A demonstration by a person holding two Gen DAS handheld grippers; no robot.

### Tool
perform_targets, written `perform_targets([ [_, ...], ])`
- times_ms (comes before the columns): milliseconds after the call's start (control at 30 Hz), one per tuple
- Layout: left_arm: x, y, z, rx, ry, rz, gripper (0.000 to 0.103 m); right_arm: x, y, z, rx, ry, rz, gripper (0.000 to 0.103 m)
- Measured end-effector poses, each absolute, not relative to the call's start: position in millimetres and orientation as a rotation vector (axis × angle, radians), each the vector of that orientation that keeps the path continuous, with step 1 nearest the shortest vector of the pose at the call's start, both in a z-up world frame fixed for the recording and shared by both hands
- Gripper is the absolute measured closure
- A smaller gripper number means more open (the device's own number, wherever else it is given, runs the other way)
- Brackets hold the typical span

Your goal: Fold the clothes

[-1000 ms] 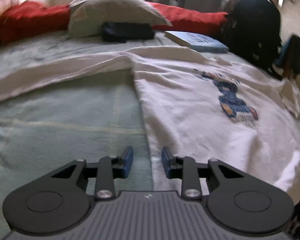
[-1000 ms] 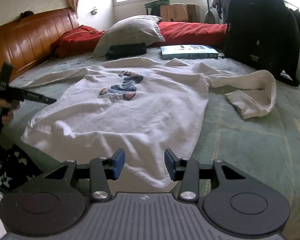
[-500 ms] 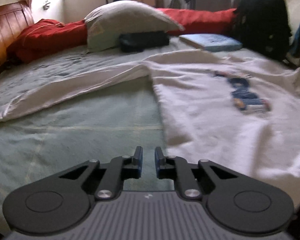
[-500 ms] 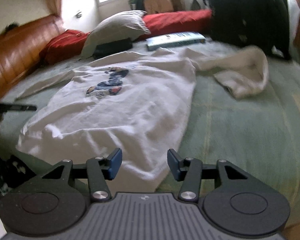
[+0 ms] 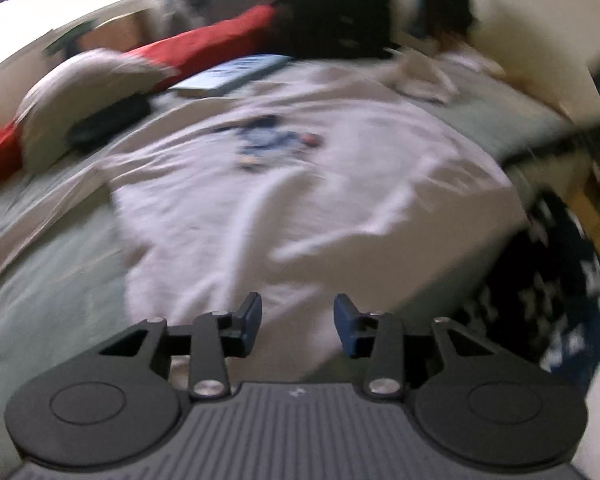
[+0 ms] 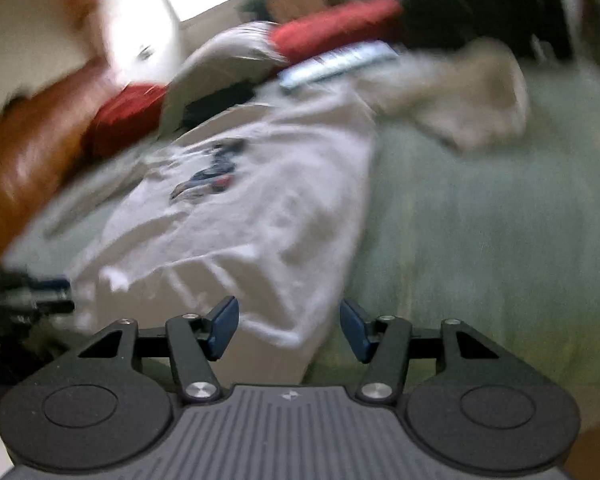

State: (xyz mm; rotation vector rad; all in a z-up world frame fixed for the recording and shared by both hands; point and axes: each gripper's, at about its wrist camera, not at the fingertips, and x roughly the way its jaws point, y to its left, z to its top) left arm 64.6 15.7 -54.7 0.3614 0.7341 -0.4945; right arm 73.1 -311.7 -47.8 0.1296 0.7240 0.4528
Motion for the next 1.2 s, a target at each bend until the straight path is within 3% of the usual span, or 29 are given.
perform_targets([
  [167,57,-9,-66,0.456,0.711,-0.621,0.061,59,-257,-39,-0.099,0.703,0.713,0.041],
  [400,61,-31,-81,0.668,0.635,-0.656,0.045,60,-202,-55,-0.346,0.679,0.850,0.041],
  [567,81,-23,-69,0.521,0.685,-0.658,0.044,63,-181,-64,-0.525,0.647,0.844,0.042],
  [633,81,-22,-68,0.512,0.701,-0.679,0.040,65,-182,-64,-0.542,0.644,0.838,0.048],
  [733,71,-27,-74,0.589,0.684,-0.711,0.034,74,-191,-60,-0.469,0.668,0.839,0.050],
  [933,74,-28,-74,0.587,0.632,-0.607,0.034,86,-200,-53,-0.366,0.673,0.785,0.050],
  [1167,89,-19,-64,0.467,0.646,-0.562,0.035,48,-160,-67,-0.693,0.505,0.738,0.050],
  [1200,88,-19,-63,0.468,0.645,-0.561,0.035,46,-157,-71,-0.729,0.492,0.725,0.056],
])
